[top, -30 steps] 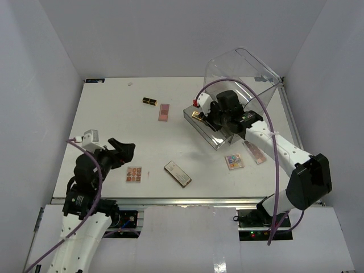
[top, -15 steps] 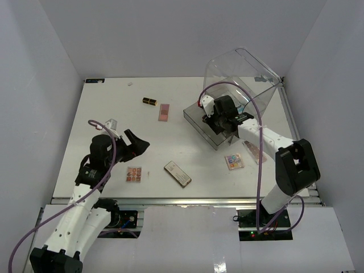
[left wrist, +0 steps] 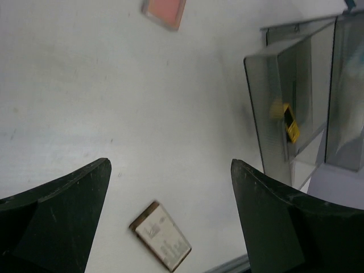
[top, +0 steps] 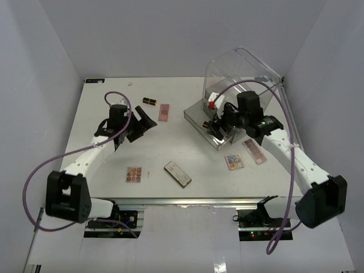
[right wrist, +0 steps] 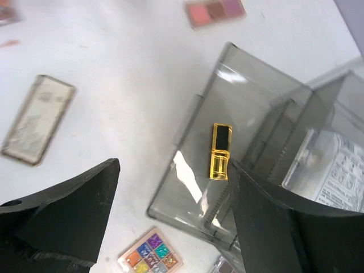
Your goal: Organize the makeup
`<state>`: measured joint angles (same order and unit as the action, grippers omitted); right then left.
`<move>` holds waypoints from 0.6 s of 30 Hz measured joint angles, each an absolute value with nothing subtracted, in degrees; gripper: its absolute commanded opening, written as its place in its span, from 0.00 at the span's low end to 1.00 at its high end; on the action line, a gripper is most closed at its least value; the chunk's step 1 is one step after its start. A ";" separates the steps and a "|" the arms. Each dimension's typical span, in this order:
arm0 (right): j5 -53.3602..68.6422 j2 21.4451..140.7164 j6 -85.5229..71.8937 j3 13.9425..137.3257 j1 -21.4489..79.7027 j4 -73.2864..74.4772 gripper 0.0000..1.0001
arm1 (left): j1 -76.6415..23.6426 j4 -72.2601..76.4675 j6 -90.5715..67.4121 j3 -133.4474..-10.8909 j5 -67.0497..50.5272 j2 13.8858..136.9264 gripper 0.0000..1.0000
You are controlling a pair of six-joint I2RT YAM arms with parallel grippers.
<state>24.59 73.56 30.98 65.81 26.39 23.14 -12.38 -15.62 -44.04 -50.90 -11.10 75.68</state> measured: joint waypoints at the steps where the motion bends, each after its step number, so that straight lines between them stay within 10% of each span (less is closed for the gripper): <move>1: 28.80 71.24 32.57 65.38 25.78 23.98 0.83 | -12.35 -15.93 -44.75 -53.81 -10.41 78.83 0.91; 18: 58.79 53.76 41.06 46.68 10.38 27.48 0.83 | -10.25 -41.23 -59.64 -116.03 6.06 131.90 0.61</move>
